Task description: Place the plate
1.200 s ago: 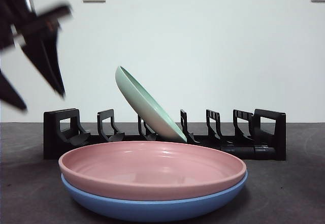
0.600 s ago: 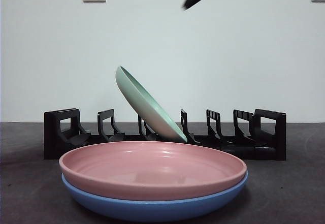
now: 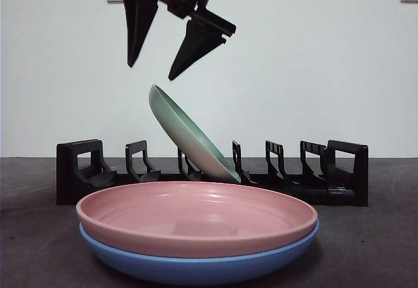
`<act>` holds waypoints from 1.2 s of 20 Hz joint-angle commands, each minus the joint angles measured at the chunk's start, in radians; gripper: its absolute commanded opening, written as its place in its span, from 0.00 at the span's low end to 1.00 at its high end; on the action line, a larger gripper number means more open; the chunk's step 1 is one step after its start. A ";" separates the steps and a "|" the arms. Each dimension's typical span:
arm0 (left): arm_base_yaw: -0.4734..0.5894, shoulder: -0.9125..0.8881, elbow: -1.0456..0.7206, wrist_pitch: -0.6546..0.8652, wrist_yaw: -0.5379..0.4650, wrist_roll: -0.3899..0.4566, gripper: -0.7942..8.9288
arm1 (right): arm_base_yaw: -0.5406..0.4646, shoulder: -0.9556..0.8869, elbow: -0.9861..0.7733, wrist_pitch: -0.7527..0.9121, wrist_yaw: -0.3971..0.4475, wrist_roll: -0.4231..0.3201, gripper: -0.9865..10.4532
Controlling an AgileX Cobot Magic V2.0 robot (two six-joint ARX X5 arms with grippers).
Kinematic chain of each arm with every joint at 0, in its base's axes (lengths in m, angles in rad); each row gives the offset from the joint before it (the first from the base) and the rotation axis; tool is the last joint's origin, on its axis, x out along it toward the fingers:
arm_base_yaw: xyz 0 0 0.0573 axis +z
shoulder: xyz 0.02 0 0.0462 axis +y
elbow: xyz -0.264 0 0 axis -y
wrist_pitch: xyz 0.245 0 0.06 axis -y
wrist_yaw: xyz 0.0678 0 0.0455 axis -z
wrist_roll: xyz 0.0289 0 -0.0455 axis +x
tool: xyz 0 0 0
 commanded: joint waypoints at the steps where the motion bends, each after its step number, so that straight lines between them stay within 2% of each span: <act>1: -0.002 0.003 0.021 0.008 0.000 0.006 0.37 | 0.005 0.037 0.031 0.025 0.007 -0.021 0.33; 13: -0.001 0.003 0.021 0.017 0.000 0.006 0.37 | -0.019 0.100 0.031 0.056 -0.009 -0.029 0.29; 21: -0.001 0.003 0.021 0.016 -0.002 0.006 0.37 | -0.018 0.109 0.031 0.051 -0.032 -0.026 0.13; 24: -0.001 0.003 0.021 0.016 -0.002 0.006 0.37 | -0.016 0.108 0.031 0.051 -0.037 -0.025 0.10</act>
